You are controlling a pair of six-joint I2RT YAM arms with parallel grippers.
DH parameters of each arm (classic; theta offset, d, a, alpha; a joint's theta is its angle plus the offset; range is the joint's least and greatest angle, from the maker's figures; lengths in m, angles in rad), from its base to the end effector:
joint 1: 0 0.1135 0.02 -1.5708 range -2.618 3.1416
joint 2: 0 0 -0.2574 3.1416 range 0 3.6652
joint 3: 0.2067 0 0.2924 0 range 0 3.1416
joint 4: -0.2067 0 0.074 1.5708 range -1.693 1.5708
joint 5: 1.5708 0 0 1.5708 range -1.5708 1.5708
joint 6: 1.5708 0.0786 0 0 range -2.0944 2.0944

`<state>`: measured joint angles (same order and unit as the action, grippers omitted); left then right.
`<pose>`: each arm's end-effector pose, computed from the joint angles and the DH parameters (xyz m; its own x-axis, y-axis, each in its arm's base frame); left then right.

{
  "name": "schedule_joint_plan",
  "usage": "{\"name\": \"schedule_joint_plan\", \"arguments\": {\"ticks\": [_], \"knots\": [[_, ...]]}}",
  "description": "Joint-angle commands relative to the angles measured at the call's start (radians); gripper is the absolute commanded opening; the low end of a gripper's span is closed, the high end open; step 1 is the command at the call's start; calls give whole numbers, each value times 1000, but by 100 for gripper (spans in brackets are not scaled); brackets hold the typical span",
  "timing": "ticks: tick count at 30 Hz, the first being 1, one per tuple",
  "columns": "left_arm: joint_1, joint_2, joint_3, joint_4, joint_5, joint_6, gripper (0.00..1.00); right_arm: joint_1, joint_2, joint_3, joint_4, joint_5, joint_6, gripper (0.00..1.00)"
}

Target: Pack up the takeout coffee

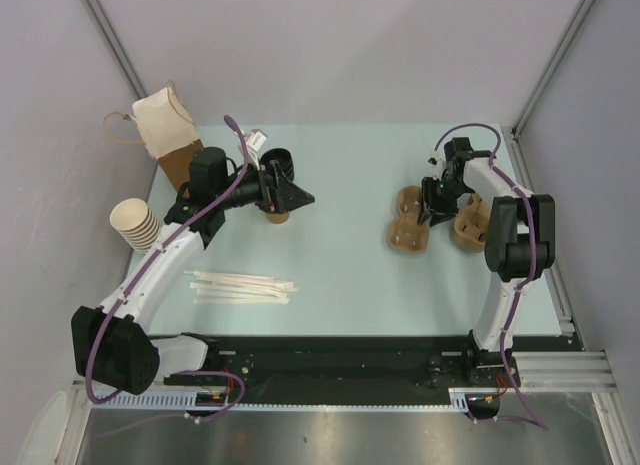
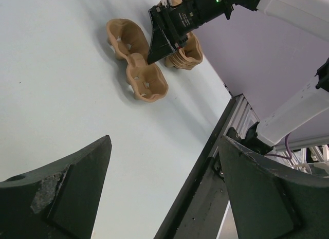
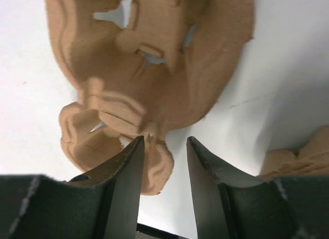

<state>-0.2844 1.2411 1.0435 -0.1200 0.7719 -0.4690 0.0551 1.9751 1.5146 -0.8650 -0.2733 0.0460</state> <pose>0.3233 -0.1516 0.3190 -0.6457 -0.1487 -0.7490 0.6112 0.4873 -0.6237 0.4388 0.0454 0.1315 -0.9730 -0.0093 -0.2305 -0.0738 0.9593 0.2727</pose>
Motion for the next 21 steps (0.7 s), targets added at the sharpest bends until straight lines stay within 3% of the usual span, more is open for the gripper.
{"name": "schedule_joint_plan", "arguments": {"ticks": [1, 3, 10, 15, 21], "knots": [[11, -2, 15, 39, 26, -5, 90, 3, 8, 4, 8, -56, 0, 40], [10, 0, 16, 37, 26, -2, 90, 5, 5, 4, 4, -58, -1, 35], [28, -14, 26, 13, 23, 20, 90, 12, -68, 6, -29, -148, -26, 1], [63, -46, 46, -47, 30, 53, 90, 55, -145, 7, -19, -286, -32, 0], [102, -141, 104, -196, -2, 168, 90, 186, -131, 24, 89, -400, 84, 0]]}}
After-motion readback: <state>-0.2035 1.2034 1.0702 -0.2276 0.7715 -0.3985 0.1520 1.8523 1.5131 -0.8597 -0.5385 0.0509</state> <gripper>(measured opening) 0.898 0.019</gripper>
